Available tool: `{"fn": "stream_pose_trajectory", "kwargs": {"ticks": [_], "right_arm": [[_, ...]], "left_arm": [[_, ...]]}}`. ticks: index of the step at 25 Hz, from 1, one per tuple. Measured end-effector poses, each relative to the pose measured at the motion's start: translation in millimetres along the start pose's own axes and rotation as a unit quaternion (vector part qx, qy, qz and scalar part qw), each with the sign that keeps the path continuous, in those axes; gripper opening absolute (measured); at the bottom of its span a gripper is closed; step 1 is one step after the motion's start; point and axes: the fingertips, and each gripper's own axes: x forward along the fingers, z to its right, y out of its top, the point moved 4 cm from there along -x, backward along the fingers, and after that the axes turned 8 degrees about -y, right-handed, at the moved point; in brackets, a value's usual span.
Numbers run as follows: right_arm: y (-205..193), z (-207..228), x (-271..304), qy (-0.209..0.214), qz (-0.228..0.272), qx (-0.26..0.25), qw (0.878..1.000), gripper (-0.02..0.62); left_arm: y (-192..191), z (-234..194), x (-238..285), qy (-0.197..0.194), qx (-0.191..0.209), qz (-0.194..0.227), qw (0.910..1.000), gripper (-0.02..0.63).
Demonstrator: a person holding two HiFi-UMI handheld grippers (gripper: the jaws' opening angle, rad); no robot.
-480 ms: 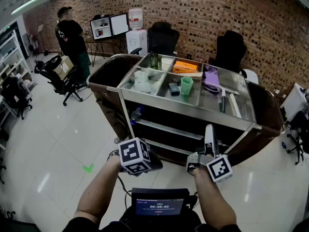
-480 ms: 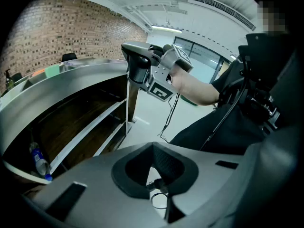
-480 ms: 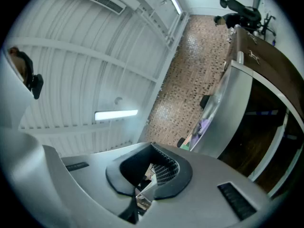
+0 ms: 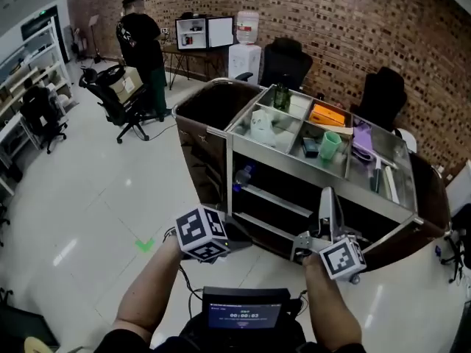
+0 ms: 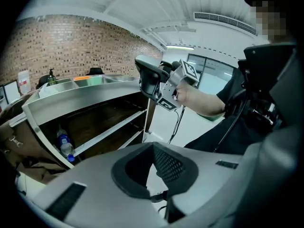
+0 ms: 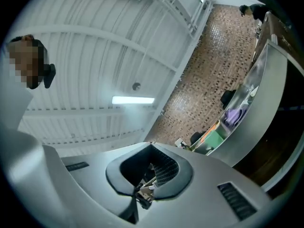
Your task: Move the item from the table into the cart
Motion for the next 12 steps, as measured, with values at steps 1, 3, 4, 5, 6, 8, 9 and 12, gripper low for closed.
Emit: {"fn": "stream_pose_trajectory", "kwargs": {"ticks": [1, 3, 4, 5, 6, 8, 9, 12], "right_arm": [[-11, -6, 7, 0.002, -0.005, -0.001, 1.0, 0.002], [-30, -19, 20, 0.009, -0.013, -0.005, 1.0, 0.002], [-38, -24, 27, 0.013, -0.017, -0.007, 1.0, 0.002], [-45, -29, 33, 0.017, -0.022, -0.008, 1.0, 0.002], [-51, -33, 40, 0.021, -0.027, -0.011, 0.999, 0.002], [-62, -43, 55, 0.039, -0.044, -0.022, 0.998, 0.002], [-68, -50, 64, 0.052, -0.055, -0.03, 0.997, 0.002], [-86, -79, 93, 0.108, -0.084, -0.063, 0.989, 0.002]], "left_arm": [[-8, -4, -11, 0.007, -0.003, 0.005, 1.0, 0.009], [-24, -14, -32, 0.023, -0.011, 0.014, 0.9996, 0.009], [-31, -18, -42, 0.032, -0.015, 0.018, 0.9992, 0.009], [-36, -22, -51, 0.041, -0.019, 0.023, 0.9987, 0.009], [-40, -26, -59, 0.052, -0.024, 0.03, 0.9979, 0.009], [-44, -34, -75, 0.084, -0.032, 0.049, 0.9947, 0.009], [-45, -39, -84, 0.107, -0.035, 0.064, 0.9916, 0.009], [-42, -56, -119, 0.197, -0.04, 0.121, 0.9722, 0.011]]}}
